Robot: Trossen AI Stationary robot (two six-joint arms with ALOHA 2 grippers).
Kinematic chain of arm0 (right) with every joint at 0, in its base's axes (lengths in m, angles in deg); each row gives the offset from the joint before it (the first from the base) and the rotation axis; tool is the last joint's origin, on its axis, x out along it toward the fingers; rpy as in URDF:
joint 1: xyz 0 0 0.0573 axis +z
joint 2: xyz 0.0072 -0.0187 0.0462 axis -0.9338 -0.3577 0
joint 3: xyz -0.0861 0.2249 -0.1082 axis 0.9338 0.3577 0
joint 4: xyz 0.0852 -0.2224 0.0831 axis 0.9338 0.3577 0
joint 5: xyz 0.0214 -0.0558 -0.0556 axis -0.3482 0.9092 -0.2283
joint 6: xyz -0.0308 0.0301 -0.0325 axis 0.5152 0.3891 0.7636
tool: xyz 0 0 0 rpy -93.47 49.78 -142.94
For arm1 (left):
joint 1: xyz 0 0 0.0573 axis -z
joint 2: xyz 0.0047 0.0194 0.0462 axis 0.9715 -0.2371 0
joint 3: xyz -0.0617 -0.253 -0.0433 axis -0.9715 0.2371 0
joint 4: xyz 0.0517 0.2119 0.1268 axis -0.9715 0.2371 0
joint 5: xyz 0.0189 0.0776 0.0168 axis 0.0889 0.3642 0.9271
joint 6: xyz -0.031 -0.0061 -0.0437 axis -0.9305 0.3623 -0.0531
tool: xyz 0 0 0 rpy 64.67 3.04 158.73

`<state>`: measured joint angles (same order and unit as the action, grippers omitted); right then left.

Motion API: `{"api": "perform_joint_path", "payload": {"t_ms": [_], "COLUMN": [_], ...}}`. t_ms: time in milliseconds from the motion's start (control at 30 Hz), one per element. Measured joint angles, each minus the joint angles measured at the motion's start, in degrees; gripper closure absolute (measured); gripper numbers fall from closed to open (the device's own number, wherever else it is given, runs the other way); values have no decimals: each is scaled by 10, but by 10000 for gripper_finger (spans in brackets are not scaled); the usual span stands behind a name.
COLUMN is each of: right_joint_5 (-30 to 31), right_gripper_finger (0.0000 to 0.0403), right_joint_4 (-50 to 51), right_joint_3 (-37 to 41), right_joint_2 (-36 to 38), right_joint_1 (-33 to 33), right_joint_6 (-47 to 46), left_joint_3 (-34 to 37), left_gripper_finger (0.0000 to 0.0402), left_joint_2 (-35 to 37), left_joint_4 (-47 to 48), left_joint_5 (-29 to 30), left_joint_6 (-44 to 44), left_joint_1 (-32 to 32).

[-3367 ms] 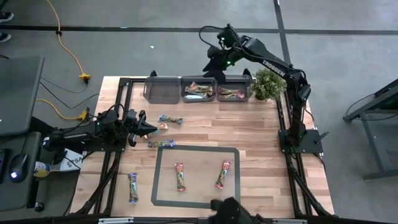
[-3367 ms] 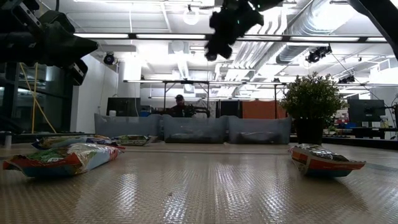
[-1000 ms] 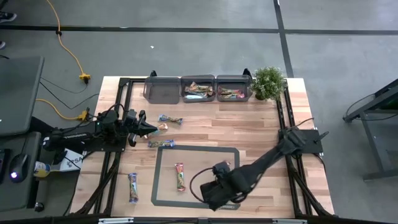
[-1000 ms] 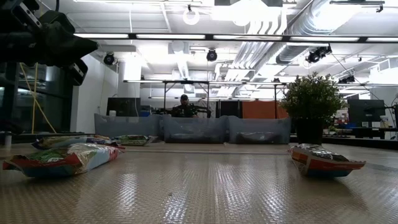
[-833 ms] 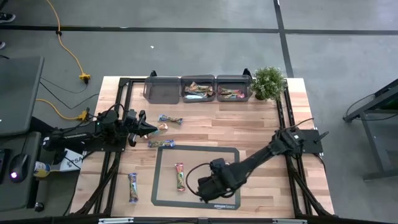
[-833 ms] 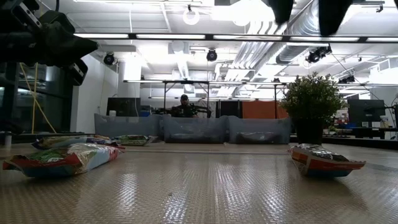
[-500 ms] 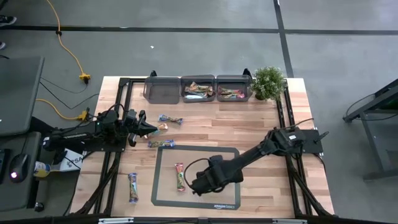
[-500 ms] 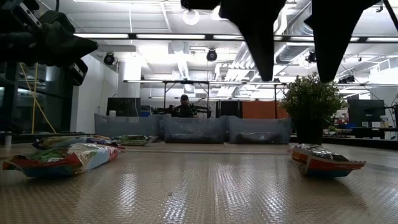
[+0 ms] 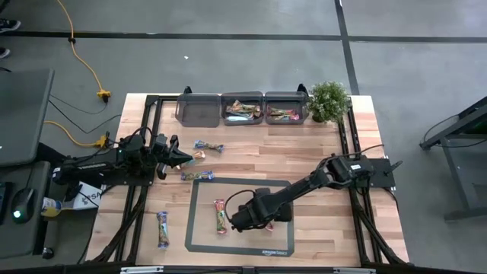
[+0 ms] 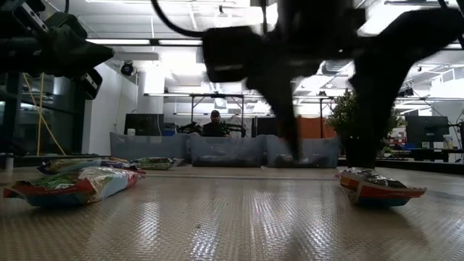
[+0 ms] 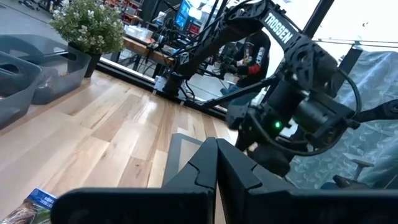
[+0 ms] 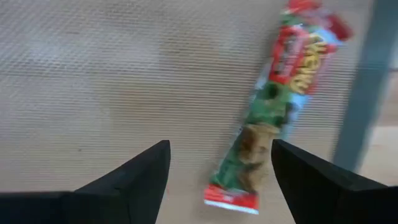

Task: Pick and place Granola Bars by type
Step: Put the red granola bar into the right black bin

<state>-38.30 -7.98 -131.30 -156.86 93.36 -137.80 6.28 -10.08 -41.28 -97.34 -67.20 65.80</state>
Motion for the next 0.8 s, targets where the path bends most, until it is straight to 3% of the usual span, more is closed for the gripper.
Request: {"api": "perform_joint_path", "payload": {"t_ms": [167, 500, 800], "right_joint_5": [2, 3, -27], "right_gripper_finger": [139, 139, 139], "right_joint_4": [-54, -37, -206], "right_joint_3": [47, 137, 256], "right_joint_2": [10, 108, 139], "right_joint_1": [3, 5, -1], "right_joint_6": [-3, -28, -61], "left_joint_3": [0, 0, 0], "left_gripper_finger": [401, 401, 401], "left_joint_2": [0, 0, 0], "left_joint_4": [0, 0, 0], "left_joint_5": [0, 1, 2], "left_joint_6": [0, 0, 0], "left_joint_1": [0, 0, 0]}}
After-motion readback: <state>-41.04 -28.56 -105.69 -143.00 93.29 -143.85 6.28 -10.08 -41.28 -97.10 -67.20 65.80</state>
